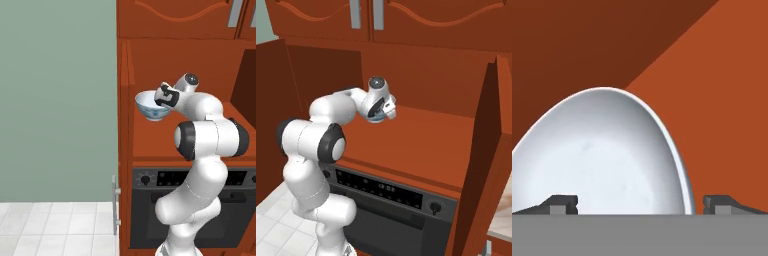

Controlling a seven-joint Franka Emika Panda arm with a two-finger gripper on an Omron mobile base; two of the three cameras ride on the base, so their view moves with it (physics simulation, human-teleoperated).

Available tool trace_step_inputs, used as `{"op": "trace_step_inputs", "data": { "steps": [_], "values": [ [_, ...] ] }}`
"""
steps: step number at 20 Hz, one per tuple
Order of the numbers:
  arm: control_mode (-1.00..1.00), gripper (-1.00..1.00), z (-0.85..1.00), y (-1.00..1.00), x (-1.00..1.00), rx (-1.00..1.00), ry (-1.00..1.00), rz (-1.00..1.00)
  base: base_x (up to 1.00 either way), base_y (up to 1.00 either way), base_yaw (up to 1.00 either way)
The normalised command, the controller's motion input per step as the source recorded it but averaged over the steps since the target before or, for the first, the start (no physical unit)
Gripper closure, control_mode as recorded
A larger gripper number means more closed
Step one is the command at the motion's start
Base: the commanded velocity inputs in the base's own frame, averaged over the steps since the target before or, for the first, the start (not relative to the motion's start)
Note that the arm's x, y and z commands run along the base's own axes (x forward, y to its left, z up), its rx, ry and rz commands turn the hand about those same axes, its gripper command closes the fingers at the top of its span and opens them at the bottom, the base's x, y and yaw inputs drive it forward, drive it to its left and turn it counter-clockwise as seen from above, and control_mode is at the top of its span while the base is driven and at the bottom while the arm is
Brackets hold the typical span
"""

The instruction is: Move the bowls from the cabinet to the plates on the dining table.

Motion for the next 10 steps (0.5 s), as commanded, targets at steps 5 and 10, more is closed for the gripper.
{"op": "trace_step_inputs", "data": {
  "steps": [5,10],
  "values": [
    [-1.0,1.0,-0.07,0.0,0.07,-0.03,0.01,0.0,0.0,0.0,0.0],
    [-1.0,1.0,0.0,0.0,0.0,0.0,0.0,0.0,0.0,0.0,0.0]
  ]
}}
